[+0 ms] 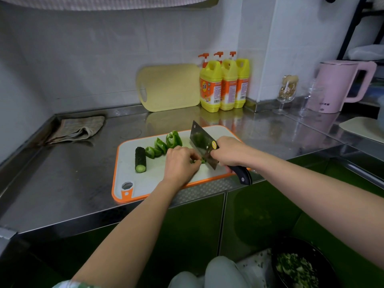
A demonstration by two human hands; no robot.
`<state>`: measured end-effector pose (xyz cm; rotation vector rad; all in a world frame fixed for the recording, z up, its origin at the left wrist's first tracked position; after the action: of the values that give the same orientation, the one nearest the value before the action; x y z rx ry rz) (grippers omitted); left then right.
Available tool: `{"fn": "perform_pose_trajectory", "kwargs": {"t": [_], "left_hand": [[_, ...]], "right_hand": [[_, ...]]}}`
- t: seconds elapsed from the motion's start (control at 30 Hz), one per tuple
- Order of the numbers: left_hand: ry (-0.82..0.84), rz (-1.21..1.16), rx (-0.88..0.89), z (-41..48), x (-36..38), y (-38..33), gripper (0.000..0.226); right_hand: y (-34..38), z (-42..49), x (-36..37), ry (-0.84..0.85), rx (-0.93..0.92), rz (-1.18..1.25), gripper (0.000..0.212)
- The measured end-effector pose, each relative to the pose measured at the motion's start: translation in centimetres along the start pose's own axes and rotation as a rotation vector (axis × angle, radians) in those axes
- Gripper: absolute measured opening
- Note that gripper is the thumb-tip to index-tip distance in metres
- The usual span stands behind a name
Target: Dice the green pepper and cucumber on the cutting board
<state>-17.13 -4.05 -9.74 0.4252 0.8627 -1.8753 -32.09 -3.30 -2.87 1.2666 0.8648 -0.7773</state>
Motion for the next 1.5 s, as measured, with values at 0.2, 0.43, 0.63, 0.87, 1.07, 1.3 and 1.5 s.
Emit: {"fn": "perform_pose_trajectory", "kwargs": {"t": [0.2,0.43,0.63,0.87,1.07,1.3,1.5], "left_hand": [[-0.005,0.014,-0.003,0.0,0.1,0.1,0.006],[0.007,0.030,0.038,0.0,-0.2,0.3,0.012],[0.068,0.051,0.037,-0.3,-1.2,1.0,0.045],[0.036,0.116,-0.024,-0.4,-1.3,0.6,0.021],[0.012,0.079,-0.042,-0.3,-1.1,0.5,0.015],[0.006,0.068,-0.043,-0.3,-0.9,0.4,0.013],[-0.006,0.087,-0.033,-0.3,-1.0,0.2,0.016]], "right_hand": [[0.2,-0.3,1.1,0.028,0.011,-0.006,0.016],[0.6,1.0,2.3,-0.027,0.027,0.035,0.015],[-0.7,1.3,1.3,-0.100,0.037,0.114,0.013],[-0.3,-0.3,0.1,-0.032,0.001,0.067,0.014],[0.2,-0.9,0.8,0.025,-0.002,0.032,0.016],[0.5,-0.1,2.0,0.021,0.015,0.000,0.018],[0.6,0.2,1.5,-0.081,-0.014,0.043,0.019]]}}
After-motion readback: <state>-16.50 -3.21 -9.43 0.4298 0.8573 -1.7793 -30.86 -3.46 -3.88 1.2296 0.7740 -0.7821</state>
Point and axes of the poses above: each hand's wrist, its own z-axis towards the middle knuckle, its own x-axis out of the palm, y = z × x, the point moved 2 cm from there along z, towards the middle knuckle, and after that the axes turned 14 degrees about -y, right-handed, at the moved point
